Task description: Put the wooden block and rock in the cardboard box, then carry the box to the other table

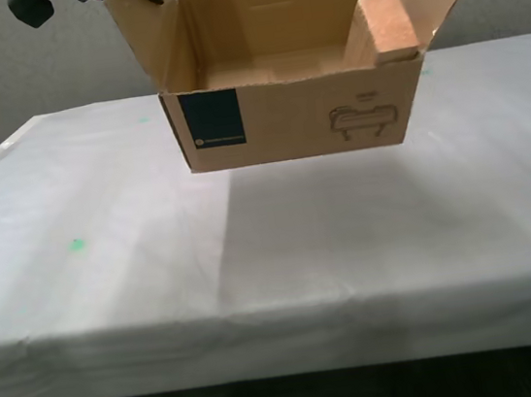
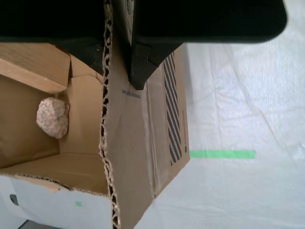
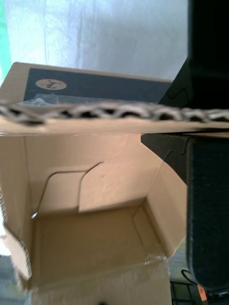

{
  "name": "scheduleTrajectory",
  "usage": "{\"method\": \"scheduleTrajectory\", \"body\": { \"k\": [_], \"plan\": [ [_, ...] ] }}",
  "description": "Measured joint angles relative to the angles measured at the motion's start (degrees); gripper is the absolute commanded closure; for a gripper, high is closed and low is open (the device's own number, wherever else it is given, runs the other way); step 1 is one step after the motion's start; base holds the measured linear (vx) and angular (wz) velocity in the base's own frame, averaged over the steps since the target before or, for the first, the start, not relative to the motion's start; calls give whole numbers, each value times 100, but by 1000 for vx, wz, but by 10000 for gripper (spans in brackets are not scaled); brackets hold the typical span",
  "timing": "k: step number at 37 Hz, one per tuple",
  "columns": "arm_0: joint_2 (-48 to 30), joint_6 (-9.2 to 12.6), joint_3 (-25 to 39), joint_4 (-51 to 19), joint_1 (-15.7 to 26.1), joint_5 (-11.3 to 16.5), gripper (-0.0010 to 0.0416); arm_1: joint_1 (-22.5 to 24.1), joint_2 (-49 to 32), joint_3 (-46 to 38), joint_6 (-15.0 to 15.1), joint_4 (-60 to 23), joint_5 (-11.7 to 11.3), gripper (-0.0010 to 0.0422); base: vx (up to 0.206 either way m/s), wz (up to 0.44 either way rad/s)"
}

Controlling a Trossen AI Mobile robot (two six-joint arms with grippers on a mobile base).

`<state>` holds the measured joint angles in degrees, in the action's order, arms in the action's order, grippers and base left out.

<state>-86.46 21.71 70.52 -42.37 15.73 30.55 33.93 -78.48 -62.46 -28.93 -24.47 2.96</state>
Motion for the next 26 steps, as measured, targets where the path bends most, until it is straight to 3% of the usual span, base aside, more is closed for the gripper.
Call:
{"method": "scheduleTrajectory", "body": {
  "k": [16, 26],
  "plan": [
    [-236, 0, -111, 127, 4, 0, 406, -142, 0, 2, -146, -26, 24, 413, 146, -39],
    [-511, -2, 33, 144, -11, -103, 406, -153, -627, 26, -74, 186, 31, 413, 27, -13]
  ]
}}
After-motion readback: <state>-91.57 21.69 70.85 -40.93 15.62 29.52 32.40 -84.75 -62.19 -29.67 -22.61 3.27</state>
